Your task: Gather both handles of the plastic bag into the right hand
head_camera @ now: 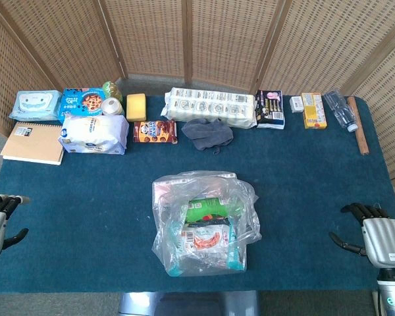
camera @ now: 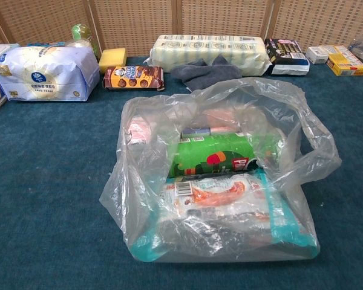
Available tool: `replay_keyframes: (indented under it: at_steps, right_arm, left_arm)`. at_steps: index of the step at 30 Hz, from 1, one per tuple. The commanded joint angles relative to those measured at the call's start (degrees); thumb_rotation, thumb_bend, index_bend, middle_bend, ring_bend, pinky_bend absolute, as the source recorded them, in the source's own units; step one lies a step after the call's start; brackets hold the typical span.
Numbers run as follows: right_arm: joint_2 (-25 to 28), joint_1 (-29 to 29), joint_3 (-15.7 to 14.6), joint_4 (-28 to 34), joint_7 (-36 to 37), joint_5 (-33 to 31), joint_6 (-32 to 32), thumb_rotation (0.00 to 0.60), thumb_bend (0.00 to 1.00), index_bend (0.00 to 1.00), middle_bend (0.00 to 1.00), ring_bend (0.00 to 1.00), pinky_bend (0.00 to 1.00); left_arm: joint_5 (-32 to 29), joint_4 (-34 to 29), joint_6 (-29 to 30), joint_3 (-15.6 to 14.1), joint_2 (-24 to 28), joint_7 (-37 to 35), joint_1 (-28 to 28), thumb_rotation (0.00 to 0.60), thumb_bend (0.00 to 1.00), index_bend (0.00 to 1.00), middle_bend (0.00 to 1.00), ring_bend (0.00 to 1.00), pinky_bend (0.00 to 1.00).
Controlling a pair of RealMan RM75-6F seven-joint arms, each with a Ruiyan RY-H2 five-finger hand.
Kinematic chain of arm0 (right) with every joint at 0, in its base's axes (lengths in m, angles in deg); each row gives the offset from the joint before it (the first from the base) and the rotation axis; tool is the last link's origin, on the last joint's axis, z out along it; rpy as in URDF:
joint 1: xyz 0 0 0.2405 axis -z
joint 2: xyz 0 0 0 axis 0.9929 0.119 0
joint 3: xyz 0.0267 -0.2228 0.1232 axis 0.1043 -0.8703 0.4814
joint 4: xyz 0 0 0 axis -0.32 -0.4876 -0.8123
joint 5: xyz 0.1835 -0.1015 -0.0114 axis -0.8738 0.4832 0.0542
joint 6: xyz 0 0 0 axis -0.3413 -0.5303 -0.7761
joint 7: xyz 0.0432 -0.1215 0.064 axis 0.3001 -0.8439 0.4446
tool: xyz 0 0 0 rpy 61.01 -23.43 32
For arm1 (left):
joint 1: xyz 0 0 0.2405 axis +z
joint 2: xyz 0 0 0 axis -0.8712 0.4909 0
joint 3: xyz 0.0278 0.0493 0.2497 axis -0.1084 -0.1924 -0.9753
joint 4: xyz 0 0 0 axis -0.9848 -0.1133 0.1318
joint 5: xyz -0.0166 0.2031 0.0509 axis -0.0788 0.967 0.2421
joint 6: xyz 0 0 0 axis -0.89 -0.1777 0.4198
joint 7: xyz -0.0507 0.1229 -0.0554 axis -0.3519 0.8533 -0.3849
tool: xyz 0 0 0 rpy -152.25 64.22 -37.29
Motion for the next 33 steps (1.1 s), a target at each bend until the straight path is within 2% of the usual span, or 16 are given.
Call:
replay_keyframes:
  at_steps: [1,16,26,28,33]
  right_arm:
    - [0.03,0.01,-0.19,0.1,-0.03,-0.07,0.32,0.403,0.24,0.39,0.4,0.4,0.39]
    - [1.41,-0.65,-0.7,1.23,2.87,-0.04,2.43,0.402,0.24,0.37,0.39,0.39,0.38]
    - [4.95,-4.5,-1.77,6.39,10.96,-1.36,11.9,0.4,0.23,0.29,0.3,0.28,0.28]
    - [5.62,-5.98,-1.8,7.45,12.92,-1.32,14.48,0.373,0.22,0.28,0.29,0.26,0.27]
    - [6.57,-9.39,-2.2,9.63,18.63,-0.37,20.04,0.259,0.2,0.26,0.26,0.23,0.25]
  left_arm:
    - [0.06,0.1,-0.22,-0.05,-0.13,-0.19,-0.13,0.6,0.13,0.33,0.39,0.3,0.3]
    - [1.14,-1.16,0.22,0.73,1.19,-0.01,-0.89,0.6,0.13,0.33,0.39,0.3,0.3]
    - [1.28,-2.42,-0.5,1.27,2.14,0.58,-1.79,0.6,0.13,0.33,0.39,0.3,0.3]
    - [1.45,-2.95,-0.64,1.48,2.61,0.93,-2.1,0.6,0.13,0.33,0.39,0.3,0.3]
    - [1.05,-3.81,-1.33,1.9,3.26,1.5,-2.73,0.6,0.13,0.33,0.39,0.3,0.3]
